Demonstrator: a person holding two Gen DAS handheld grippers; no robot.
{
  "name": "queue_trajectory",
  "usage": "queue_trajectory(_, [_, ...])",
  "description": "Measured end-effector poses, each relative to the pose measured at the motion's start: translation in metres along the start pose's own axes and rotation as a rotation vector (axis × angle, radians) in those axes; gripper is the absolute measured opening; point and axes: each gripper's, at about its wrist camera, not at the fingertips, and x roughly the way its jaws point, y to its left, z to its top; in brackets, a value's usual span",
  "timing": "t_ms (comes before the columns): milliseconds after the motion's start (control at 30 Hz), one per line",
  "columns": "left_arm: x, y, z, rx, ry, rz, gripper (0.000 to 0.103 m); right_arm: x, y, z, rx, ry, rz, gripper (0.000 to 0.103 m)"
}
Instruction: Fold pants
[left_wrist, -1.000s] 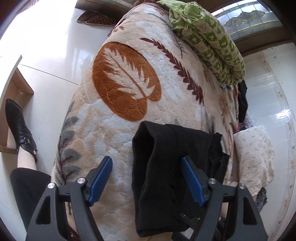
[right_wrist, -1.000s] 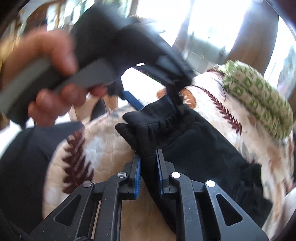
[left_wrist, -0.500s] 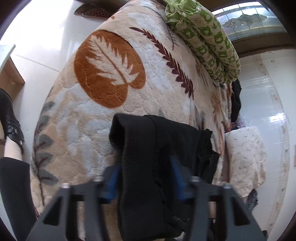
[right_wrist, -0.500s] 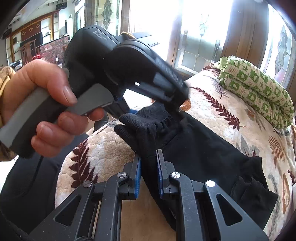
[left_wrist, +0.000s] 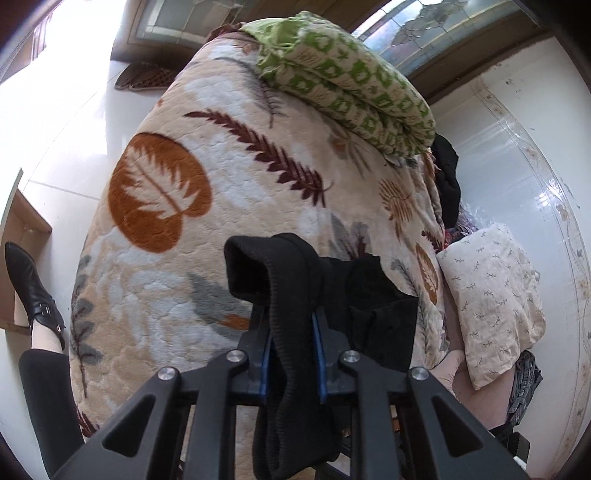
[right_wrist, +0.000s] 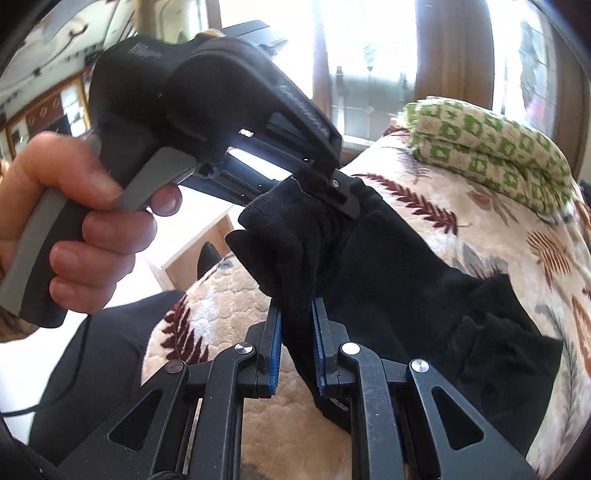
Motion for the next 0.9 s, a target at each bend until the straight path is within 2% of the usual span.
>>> queue_trajectory(500, [0.009,-0.09,-0.002,0.144,0.017,0.048,0.02,-0.052,-0.063,-0.011,0.253,-0.069,0.073,0.014])
queue_trajectory(900, [0.031,-0.141,-0.004,0.23,0.058,0.072,0.02,-0.08,-0.094,-0.022,0.351,-0.095,0.051,0.014])
